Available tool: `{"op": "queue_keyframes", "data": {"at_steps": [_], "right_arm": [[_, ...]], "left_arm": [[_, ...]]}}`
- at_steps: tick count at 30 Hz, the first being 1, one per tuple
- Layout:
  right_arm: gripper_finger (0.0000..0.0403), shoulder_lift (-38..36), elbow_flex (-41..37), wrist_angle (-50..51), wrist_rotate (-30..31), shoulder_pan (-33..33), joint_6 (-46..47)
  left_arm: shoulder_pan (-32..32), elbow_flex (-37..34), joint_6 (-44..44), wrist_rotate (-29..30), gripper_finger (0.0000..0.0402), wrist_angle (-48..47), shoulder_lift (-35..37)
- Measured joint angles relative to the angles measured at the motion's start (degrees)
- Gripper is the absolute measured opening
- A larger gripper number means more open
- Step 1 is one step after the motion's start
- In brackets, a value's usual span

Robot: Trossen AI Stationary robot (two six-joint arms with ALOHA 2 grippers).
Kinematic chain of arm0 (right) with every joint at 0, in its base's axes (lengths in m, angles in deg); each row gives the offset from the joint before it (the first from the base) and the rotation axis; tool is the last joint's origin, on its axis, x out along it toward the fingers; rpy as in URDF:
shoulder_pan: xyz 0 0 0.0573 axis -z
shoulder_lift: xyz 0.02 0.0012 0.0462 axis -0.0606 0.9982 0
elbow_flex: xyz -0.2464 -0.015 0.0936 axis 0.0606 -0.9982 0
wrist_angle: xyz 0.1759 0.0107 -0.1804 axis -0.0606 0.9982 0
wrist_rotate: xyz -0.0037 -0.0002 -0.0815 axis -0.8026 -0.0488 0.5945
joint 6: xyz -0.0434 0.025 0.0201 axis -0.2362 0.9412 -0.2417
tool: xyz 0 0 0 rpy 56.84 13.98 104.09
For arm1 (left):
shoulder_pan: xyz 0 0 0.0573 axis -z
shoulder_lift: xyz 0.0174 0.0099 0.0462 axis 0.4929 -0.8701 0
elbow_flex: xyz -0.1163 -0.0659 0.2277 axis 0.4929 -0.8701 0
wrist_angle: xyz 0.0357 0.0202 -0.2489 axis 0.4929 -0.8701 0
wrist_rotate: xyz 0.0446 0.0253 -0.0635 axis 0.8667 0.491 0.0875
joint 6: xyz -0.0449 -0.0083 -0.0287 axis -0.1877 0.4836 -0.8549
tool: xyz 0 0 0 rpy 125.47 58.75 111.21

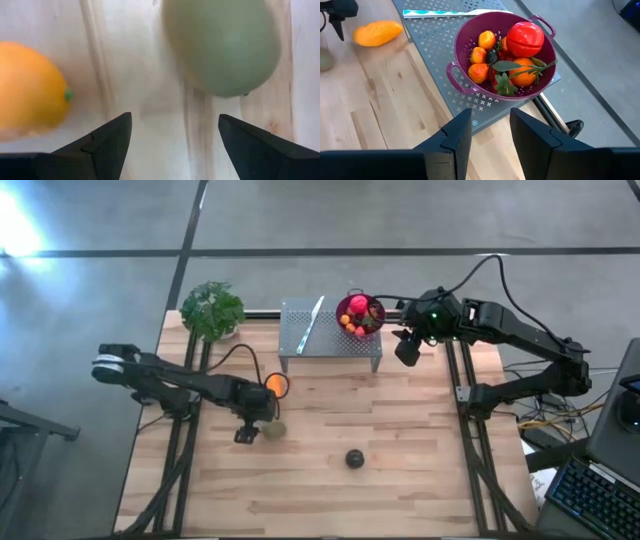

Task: Pick & Place Fruit
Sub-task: Put the brown kiwi into the violet strainer bowl on the shelf

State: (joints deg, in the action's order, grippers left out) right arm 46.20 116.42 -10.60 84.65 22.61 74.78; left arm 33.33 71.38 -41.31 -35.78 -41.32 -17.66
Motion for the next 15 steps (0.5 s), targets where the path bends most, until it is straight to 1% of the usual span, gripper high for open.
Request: {"op": "queue_keyframes", "data": {"at_steps": [2,5,7,10,15], "right_arm": [[0.0127,0.0,0.0,0.04,0.0,0.0,0.0],[0.0134,0.0,0.0,0.04,0.0,0.0,-0.02],[0.0141,0.0,-0.04,0.06,0.0,0.0,-0.35],[0.0153,0.0,-0.07,0.08,0.0,0.0,-0.94],[0.017,0.0,-0.08,0.08,0.0,0.0,-1.07]], "left_arm": [[0.24,-0.12,-2.6,-0.16,0.0303,0.34,-0.34],[0.24,-0.14,-11.74,-0.14,0.0303,1.11,-1.21],[0.26,-0.14,-16.32,-0.81,0.0306,1.47,-1.6],[1.44,-0.1,-18.59,-1.26,0.0309,1.52,-1.81],[5.79,0.47,-18.82,-3.05,0.0309,-0.09,-1.7]]}}
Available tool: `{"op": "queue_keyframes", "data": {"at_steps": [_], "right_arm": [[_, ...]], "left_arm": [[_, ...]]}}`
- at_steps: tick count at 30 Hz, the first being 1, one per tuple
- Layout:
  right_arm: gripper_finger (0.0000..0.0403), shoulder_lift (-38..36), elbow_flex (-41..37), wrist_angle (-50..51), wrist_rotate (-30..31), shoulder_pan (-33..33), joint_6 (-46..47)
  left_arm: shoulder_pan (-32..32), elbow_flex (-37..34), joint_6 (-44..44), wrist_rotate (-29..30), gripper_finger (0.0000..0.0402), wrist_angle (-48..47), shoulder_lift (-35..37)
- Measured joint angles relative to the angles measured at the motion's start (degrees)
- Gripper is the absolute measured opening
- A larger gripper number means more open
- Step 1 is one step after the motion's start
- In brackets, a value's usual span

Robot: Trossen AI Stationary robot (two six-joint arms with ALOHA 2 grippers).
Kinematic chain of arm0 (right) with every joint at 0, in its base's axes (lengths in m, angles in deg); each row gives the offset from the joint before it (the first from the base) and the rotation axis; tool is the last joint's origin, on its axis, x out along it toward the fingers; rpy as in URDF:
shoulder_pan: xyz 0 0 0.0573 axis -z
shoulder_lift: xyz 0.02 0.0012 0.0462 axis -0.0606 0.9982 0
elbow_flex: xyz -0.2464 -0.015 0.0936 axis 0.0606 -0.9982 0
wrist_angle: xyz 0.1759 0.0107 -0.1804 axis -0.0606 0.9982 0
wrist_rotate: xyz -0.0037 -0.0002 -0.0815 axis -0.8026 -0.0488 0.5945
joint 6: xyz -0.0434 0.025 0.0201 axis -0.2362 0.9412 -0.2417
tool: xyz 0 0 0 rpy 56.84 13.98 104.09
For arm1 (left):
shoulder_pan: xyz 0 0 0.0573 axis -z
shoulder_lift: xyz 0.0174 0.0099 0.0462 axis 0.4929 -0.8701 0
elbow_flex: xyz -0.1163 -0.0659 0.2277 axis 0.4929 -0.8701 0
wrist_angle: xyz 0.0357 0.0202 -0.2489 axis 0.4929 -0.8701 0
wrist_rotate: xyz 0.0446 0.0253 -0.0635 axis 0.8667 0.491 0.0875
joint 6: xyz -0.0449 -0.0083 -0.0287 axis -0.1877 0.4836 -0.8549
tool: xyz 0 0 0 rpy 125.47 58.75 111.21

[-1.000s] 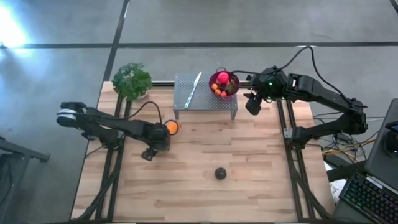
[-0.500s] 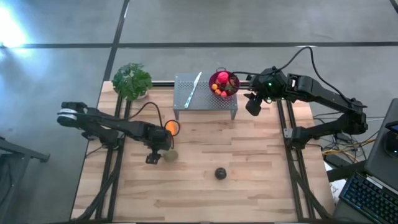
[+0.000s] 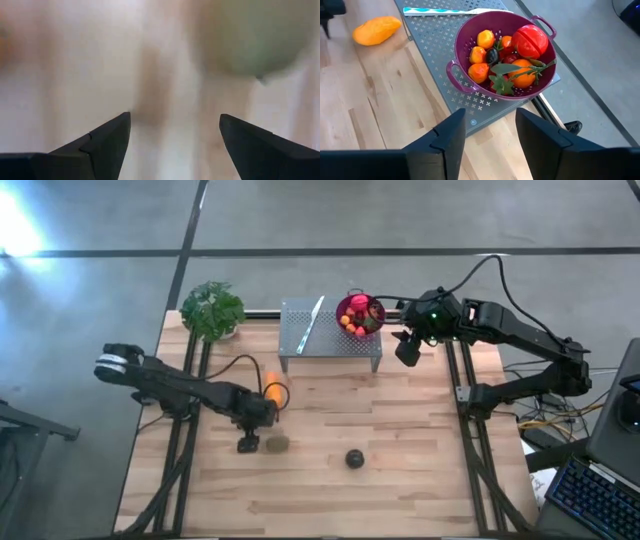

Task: Pick & Place Fruit
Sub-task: Put the brown kiwi into the violet strainer bowl on the shelf

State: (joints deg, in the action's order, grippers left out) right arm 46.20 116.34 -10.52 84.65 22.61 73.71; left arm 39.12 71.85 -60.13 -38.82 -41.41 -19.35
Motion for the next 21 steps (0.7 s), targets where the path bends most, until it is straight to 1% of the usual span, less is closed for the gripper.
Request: {"op": "queue_keyframes", "data": {"at_steps": [4,10,17,21], "right_arm": [[0.018,0.0,-0.03,0.0,0.0,0.0,0.0],[0.0189,0.0,-0.03,-0.11,0.0,0.0,0.04],[0.0187,0.0,-0.13,0.04,0.0,0.0,0.04],[0.0176,0.0,-0.13,0.07,0.0,0.02,-0.19]], "left_arm": [[3.18,2.28,-0.68,-0.93,0.0309,-2.22,0.0],[4.61,6.04,-3.2,1.13,0.0309,-2.18,0.02],[4.63,6.71,-3.21,5.26,0.0309,2.63,-0.26],[5.05,6.71,-3.24,5.44,0.0309,5.56,-2.15]]}}
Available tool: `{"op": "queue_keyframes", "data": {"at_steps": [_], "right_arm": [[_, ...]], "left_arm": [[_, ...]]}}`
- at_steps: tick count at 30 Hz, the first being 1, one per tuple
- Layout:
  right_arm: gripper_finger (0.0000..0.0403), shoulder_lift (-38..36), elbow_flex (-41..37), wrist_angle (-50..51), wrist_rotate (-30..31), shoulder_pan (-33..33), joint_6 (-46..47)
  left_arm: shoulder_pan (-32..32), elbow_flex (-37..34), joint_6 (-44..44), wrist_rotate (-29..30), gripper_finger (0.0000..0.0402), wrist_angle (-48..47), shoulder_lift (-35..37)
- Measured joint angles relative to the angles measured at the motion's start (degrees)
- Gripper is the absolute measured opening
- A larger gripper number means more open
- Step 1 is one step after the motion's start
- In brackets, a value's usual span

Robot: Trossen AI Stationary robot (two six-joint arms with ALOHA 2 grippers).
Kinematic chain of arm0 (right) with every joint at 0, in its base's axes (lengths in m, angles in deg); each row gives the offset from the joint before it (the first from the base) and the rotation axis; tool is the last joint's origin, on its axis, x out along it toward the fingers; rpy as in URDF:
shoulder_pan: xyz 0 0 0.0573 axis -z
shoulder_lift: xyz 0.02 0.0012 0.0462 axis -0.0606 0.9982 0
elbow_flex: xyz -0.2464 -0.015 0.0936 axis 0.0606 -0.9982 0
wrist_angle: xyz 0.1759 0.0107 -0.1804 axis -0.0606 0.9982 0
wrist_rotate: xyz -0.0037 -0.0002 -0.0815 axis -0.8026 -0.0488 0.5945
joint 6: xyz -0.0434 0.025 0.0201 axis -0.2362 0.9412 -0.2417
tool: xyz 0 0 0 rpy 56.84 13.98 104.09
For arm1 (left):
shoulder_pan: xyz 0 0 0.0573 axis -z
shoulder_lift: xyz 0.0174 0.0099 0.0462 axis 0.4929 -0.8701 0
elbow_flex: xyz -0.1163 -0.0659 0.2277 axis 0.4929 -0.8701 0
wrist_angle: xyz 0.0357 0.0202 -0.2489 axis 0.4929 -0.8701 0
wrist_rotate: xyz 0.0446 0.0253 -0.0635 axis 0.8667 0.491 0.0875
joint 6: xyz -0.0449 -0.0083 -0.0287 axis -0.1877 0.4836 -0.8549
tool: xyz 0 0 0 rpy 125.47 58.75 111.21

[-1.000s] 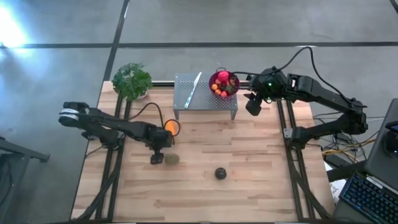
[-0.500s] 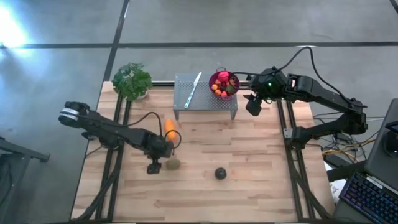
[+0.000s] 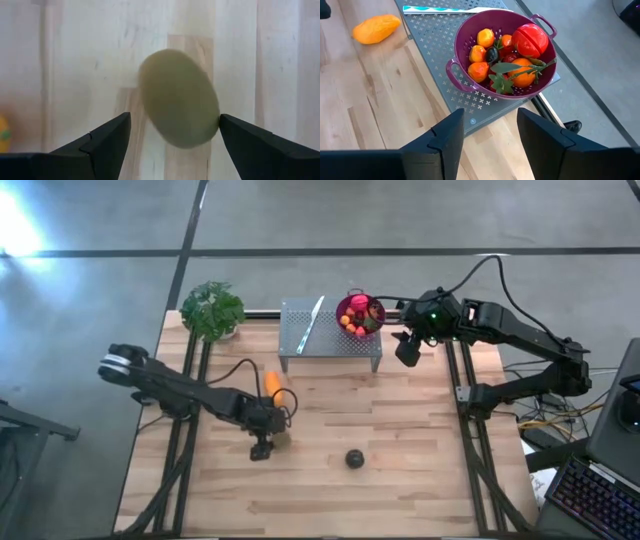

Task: Pick & Place Fruit
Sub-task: Put the brown kiwi into the violet strainer bowl on the shelf

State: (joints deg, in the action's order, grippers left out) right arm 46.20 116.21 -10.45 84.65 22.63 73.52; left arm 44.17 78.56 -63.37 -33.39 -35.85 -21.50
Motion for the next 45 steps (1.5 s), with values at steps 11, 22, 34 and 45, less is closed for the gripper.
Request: {"op": "queue_keyframes", "data": {"at_steps": [11,22,34,45], "right_arm": [[0.0153,0.0,0.0,0.0,0.0,-0.02,-0.23],[0.0132,-0.02,-0.68,-0.16,0.0,-0.02,-0.07],[0.0146,-0.02,-2.21,-0.42,0.0,-0.02,-0.01],[0.0176,-0.02,-2.21,-0.59,0.0,-0.02,-0.01]], "left_arm": [[0.91,0.09,-1.77,-0.49,0.0308,8.22,-7.46],[0.91,0.11,-4.59,1.42,0.03,10.9,-8.51],[0.83,0.11,-2.46,3.84,0.0299,15.45,-8.34],[0.85,0.09,-3.12,4.98,0.0239,15.36,-8.34]]}}
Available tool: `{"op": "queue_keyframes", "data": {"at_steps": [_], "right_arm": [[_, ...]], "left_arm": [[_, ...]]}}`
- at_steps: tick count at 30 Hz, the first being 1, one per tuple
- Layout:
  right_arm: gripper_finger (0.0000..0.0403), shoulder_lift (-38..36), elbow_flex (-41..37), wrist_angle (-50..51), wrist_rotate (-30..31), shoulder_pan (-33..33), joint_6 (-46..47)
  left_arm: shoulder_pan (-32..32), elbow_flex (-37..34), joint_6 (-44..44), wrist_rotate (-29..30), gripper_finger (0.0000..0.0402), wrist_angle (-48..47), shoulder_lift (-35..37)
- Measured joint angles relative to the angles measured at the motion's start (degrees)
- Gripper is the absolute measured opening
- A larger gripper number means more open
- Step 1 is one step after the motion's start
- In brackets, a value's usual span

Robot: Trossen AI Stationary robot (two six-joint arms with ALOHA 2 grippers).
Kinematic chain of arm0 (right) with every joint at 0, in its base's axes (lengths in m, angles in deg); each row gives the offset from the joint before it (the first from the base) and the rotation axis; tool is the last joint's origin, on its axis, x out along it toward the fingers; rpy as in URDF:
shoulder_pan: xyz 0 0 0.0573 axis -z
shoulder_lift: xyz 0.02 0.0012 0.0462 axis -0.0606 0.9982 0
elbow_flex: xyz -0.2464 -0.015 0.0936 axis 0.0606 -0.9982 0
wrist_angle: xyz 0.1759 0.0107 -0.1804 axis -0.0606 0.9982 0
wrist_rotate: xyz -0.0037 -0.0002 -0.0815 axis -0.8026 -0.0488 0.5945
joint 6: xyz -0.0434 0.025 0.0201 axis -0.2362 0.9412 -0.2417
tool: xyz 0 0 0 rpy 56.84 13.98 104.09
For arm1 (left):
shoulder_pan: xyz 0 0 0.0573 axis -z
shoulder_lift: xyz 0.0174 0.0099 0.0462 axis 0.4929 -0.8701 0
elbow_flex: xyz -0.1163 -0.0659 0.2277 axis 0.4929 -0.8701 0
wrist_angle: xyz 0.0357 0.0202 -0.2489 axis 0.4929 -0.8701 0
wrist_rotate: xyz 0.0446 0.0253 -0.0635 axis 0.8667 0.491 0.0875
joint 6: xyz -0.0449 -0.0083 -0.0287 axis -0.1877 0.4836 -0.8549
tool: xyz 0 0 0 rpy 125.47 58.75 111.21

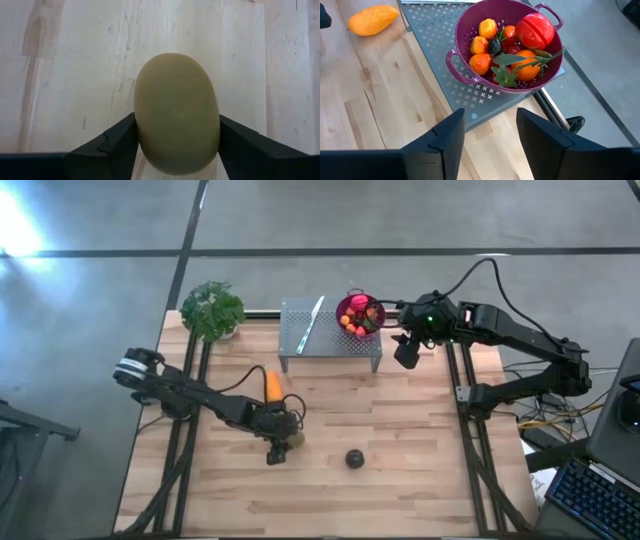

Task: Pick & Place Fruit
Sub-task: Put the brown kiwi into the violet strainer bowl on the shelf

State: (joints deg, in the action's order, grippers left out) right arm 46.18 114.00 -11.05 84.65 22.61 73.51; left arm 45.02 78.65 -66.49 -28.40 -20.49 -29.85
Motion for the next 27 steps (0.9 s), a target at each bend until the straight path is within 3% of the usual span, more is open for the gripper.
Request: {"op": "queue_keyframes", "data": {"at_steps": [14,21,27], "right_arm": [[0.0192,0.0,0.0,0.15,-0.22,-0.12,-0.29],[0.0177,-0.04,-0.02,-0.42,-0.63,-2.72,-2.64],[0.0162,-0.04,-0.04,-2.09,-0.63,-7.66,-4.4]], "left_arm": [[-0.4,-0.04,-1.57,0.01,0.0242,-1.36,1.56],[-4.13,-0.02,-6.48,-0.76,0.0242,-3.78,6.47],[-8.8,-0.02,-7.04,-5.32,0.0243,-2.45,11.73]]}}
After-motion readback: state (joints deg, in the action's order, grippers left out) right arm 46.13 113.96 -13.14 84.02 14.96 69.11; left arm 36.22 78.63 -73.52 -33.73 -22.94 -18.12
